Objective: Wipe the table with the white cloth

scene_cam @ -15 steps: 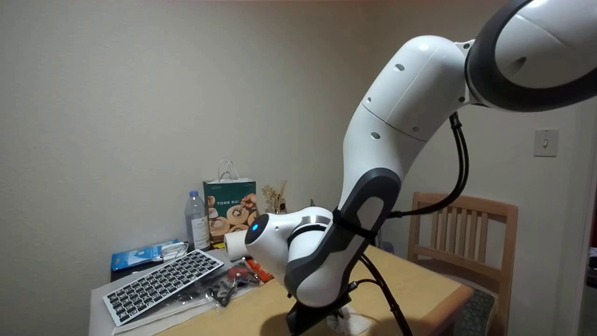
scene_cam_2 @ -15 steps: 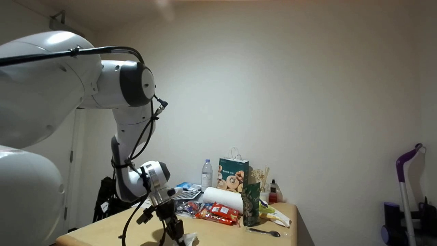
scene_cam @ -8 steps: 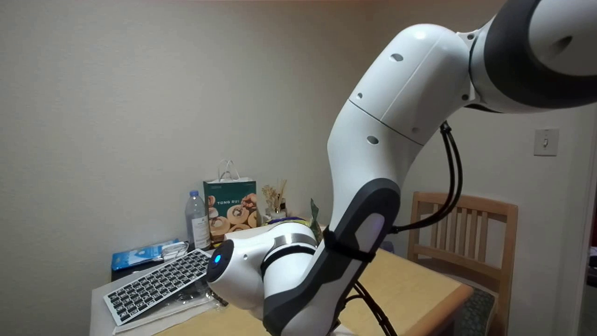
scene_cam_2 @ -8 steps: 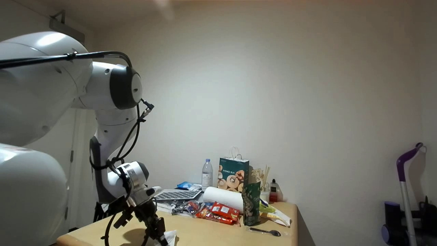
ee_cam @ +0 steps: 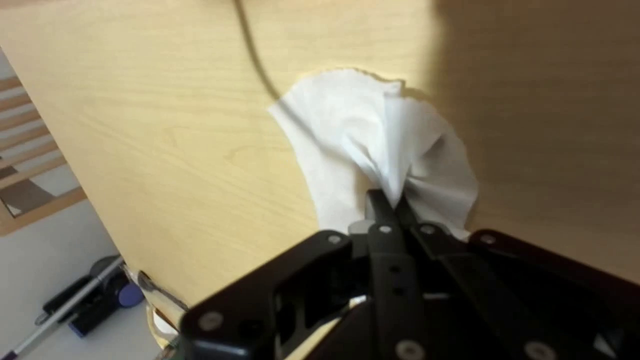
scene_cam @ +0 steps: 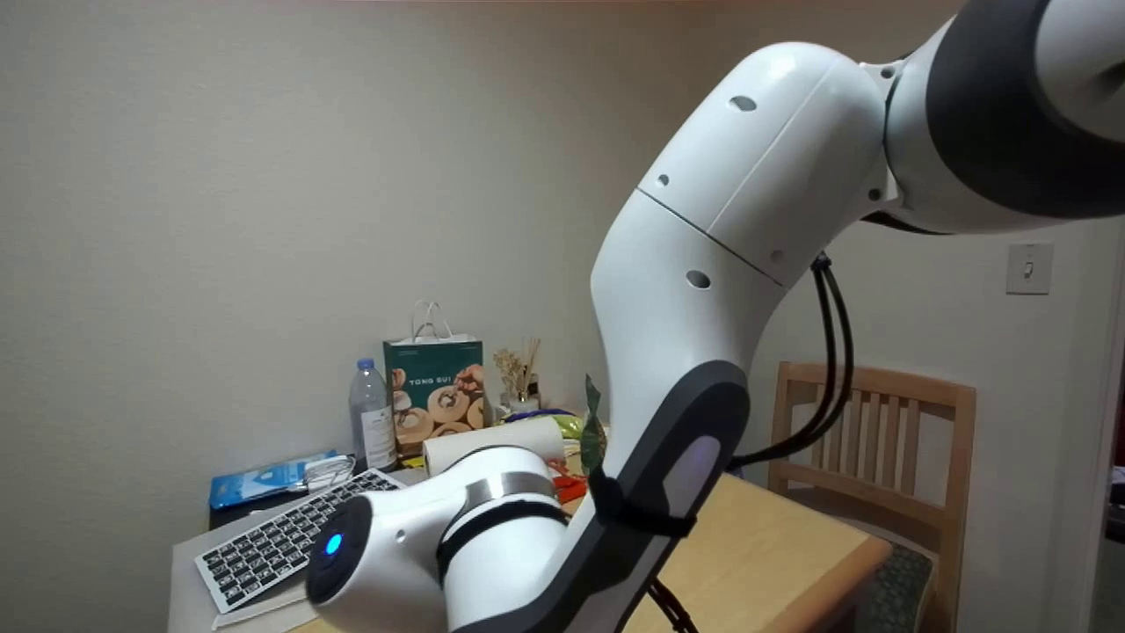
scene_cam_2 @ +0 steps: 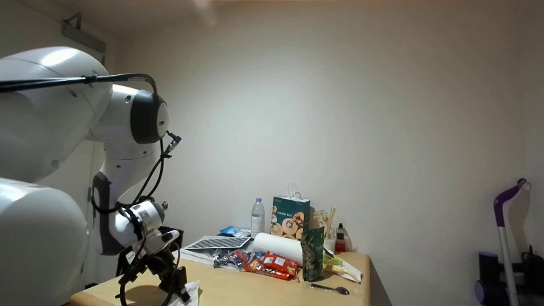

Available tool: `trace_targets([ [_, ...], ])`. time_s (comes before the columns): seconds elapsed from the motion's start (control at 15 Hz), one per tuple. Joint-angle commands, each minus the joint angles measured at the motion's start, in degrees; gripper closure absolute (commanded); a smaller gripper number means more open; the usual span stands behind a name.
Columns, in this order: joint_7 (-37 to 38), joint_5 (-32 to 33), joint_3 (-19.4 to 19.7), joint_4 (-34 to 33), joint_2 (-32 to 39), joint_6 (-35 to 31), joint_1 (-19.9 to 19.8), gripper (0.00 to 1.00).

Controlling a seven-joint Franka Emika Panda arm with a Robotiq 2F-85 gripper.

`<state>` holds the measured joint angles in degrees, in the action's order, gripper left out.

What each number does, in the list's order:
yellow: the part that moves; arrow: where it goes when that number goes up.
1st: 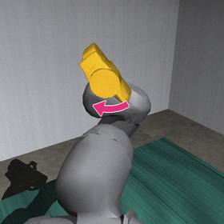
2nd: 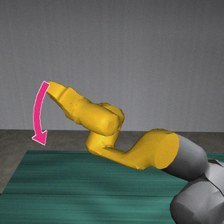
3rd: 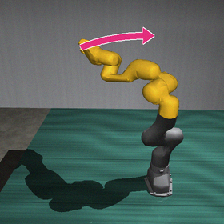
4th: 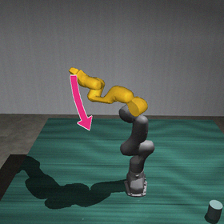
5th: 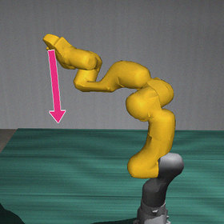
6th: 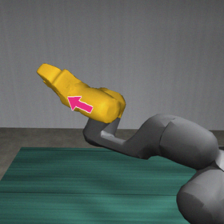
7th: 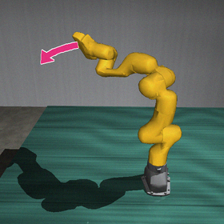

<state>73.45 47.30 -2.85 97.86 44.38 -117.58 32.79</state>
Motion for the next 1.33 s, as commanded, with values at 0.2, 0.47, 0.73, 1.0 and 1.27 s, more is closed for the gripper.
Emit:
trace_targets([
  [0.2, 0.0, 1.0, -1.6, -2.2, 1.3, 1.3, 0.8, 1.0],
  [0.47, 4.0, -2.4, 0.7, 0.4, -0.6, -1.3, -5.1, 1.0],
  [0.73, 7.0, -4.7, 3.3, 4.8, -2.7, -3.9, -12.6, 1.0],
  [1.0, 4.4, -3.5, 3.7, 1.5, -0.9, -2.6, -13.3, 0.98],
  [1.27, 5.1, -7.5, 3.6, -2.0, 1.5, 1.9, -13.8, 1.0],
])
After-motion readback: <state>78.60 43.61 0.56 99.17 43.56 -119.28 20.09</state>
